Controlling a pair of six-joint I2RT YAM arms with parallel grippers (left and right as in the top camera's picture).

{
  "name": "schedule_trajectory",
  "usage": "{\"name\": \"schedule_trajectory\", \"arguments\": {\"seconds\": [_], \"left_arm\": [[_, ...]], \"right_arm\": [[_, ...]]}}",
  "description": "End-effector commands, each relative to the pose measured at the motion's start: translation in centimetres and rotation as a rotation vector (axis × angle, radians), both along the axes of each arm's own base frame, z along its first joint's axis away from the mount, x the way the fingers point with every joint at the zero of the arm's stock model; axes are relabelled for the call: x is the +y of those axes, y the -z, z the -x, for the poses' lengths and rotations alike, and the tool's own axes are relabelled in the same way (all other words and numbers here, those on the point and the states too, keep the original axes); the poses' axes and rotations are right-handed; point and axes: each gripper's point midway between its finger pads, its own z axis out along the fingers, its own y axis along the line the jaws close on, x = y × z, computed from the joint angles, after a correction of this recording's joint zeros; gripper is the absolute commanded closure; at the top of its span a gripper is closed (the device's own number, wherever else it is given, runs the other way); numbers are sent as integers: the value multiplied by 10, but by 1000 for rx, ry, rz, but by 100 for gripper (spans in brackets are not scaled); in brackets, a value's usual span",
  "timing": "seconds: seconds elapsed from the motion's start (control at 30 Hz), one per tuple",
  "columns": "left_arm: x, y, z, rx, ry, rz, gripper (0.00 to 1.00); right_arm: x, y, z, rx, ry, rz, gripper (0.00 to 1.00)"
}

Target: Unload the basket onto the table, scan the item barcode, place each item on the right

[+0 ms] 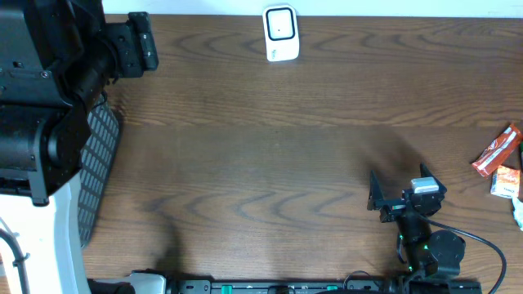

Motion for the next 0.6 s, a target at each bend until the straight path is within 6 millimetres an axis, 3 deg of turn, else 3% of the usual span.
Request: {"name": "schedule_trajectory", "arguments": {"seconds": [0.0,0.23,0.57], "left_arm": [[4,-2,2,-6,-10,-17,15],[0,-3,2,-10,15,-17,15],[-25,-33,22,-162,132,-26,15]], "right_arm": [[0,0,0,4,5,-12,1],[0,0,0,4,5,-12,1],[0,0,0,4,5,-12,1]]}}
